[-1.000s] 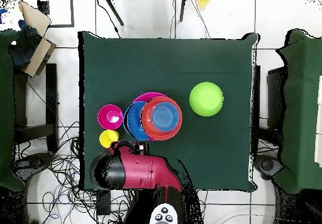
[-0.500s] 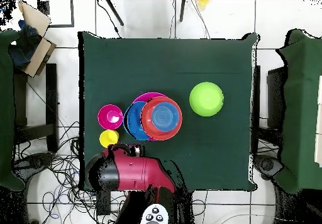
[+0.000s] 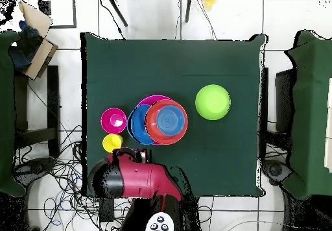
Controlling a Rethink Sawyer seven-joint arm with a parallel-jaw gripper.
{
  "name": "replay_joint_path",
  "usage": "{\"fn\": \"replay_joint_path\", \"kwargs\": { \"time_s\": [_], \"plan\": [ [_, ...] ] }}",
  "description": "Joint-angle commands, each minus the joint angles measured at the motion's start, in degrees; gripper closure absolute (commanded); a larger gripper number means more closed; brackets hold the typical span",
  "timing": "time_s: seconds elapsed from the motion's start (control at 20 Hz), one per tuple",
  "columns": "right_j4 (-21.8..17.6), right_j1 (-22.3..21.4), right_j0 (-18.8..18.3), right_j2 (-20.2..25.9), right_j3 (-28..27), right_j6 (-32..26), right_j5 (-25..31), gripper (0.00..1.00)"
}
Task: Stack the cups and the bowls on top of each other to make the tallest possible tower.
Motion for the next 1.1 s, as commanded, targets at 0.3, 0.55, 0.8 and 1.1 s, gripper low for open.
{"fn": "replay_joint_path", "kwargs": {
  "time_s": [0.3,0.55,0.8,1.1],
  "plan": [
    [-1.15,4.87,-1.90,5.41,-0.08,7.42,-5.11,0.00],
    [-1.13,5.10,-1.03,4.53,-0.89,7.71,-4.38,0.00],
    [-1.15,5.16,-1.01,4.48,-0.94,7.52,-4.22,0.00],
    [-1.10,6.20,-2.28,6.43,-0.67,7.24,-6.34,0.00]
  ]
}}
